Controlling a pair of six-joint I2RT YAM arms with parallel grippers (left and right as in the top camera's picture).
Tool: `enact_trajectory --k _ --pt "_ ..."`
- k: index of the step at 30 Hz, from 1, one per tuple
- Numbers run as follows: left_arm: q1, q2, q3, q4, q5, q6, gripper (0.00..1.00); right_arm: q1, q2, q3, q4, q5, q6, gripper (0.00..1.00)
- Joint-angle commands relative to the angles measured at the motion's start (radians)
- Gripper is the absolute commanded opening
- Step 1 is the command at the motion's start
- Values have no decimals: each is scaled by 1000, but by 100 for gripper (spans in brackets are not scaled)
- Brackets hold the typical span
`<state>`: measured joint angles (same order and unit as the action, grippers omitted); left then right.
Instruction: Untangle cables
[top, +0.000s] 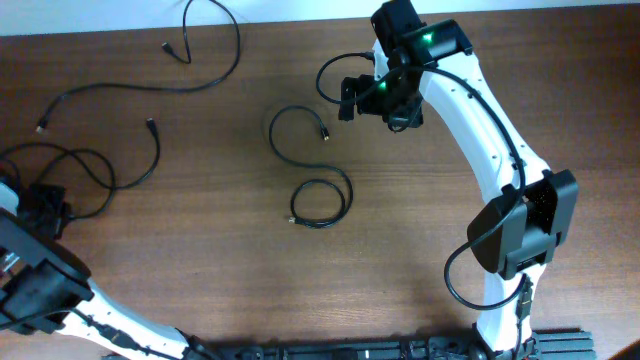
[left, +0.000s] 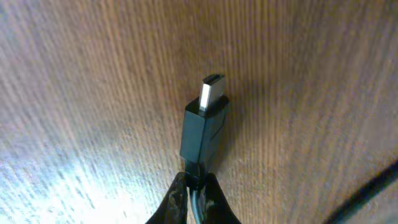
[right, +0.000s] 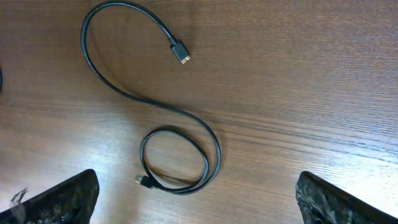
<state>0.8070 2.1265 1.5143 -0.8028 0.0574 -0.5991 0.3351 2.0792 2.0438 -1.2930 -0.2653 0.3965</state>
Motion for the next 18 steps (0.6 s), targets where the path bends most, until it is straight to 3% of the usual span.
enact_trajectory --k 1,6,10,13,14,15,18 --pt "2 -1 34 -1 158 -11 0 3 -8 -2 0 12 5 98" --pt "0 -6 102 10 319 -45 0 3 -8 -2 0 12 5 99" --pt "-53 -6 101 30 320 -44 0 3 -8 -2 0 12 5 99" --pt "-166 -6 101 39 136 -43 4 3 -8 -2 0 12 5 99" --pt "-178 -6 101 39 136 -43 14 3 -8 -2 0 12 5 99" --pt "-183 -6 101 39 136 -43 77 3 -8 -2 0 12 5 99" --pt "-178 -15 126 16 136 -32 90 3 -8 -2 0 12 5 99"
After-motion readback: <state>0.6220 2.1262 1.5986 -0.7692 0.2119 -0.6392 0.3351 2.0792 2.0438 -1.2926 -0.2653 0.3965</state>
